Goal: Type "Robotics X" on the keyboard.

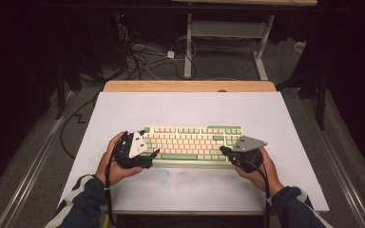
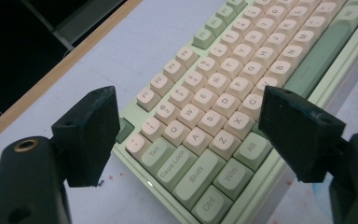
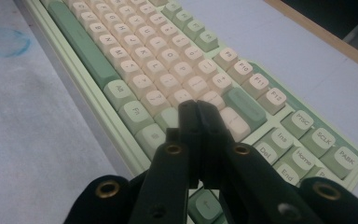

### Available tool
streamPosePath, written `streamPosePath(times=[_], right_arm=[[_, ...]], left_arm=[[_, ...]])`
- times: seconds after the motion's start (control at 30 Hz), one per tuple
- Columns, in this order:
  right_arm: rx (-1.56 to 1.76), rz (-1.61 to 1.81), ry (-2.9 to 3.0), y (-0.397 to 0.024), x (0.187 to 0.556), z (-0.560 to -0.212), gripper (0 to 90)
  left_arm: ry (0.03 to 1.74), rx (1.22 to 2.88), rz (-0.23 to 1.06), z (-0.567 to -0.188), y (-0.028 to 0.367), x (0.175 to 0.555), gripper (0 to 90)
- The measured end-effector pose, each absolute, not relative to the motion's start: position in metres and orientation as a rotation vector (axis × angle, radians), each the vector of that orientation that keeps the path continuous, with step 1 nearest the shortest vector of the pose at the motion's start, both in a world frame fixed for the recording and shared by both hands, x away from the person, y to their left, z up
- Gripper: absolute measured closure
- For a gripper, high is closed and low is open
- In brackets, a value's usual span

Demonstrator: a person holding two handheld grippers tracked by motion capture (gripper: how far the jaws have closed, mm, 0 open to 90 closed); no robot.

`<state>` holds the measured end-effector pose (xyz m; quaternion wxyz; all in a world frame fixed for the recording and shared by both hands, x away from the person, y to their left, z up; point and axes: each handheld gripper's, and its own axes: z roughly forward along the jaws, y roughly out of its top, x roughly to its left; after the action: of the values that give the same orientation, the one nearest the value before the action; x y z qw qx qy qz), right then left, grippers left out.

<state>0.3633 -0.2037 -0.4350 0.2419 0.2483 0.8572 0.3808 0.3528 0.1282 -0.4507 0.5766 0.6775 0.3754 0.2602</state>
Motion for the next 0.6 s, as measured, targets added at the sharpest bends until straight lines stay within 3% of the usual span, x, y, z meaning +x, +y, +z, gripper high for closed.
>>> streamPosePath(times=[0.6], right_arm=[[0.665,1.061,2.335,-0.188,0.376,-0.425,90.0]], left_arm=[[0.940,1.578,0.622,-0.467,0.158,0.323,18.4]])
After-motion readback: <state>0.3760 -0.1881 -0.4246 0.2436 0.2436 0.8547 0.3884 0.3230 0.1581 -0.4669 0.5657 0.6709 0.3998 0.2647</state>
